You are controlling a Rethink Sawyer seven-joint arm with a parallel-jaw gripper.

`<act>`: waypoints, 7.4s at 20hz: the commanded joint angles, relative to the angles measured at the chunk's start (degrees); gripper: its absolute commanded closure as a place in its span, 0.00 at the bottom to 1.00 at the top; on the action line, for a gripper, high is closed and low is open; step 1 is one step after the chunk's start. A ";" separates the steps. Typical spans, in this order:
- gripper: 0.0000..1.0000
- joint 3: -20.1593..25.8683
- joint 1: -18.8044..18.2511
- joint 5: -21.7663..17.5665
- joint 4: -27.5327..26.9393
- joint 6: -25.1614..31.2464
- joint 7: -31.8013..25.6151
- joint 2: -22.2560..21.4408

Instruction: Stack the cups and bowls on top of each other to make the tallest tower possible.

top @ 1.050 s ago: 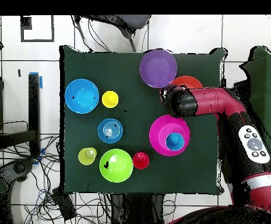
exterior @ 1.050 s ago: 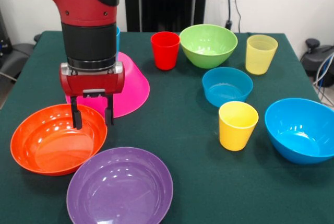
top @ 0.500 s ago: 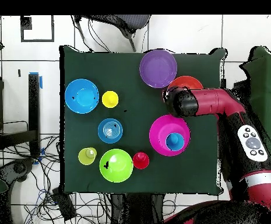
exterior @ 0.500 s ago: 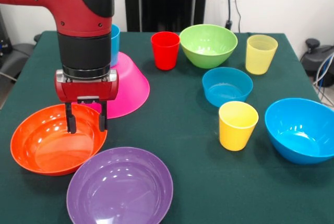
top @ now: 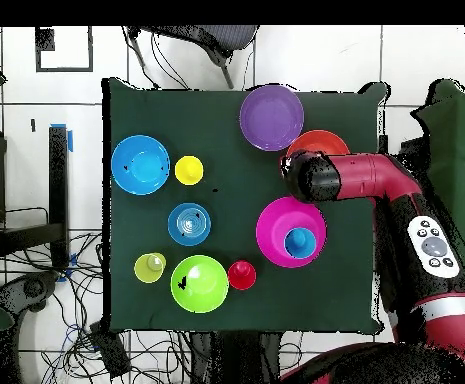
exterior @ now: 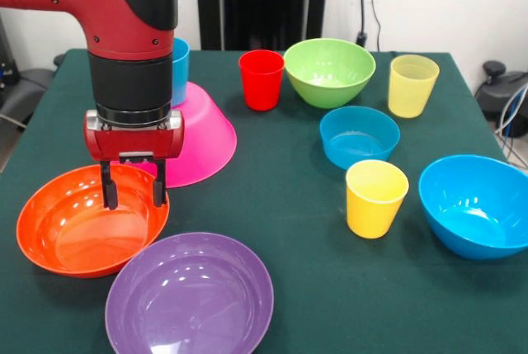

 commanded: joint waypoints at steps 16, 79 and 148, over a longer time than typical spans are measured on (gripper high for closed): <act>0.00 -3.40 4.44 3.24 -0.67 2.25 -0.38 3.86; 1.00 -16.03 11.47 4.36 1.63 -4.18 -1.86 -0.15; 1.00 -25.88 25.13 11.19 9.08 16.29 3.21 -19.38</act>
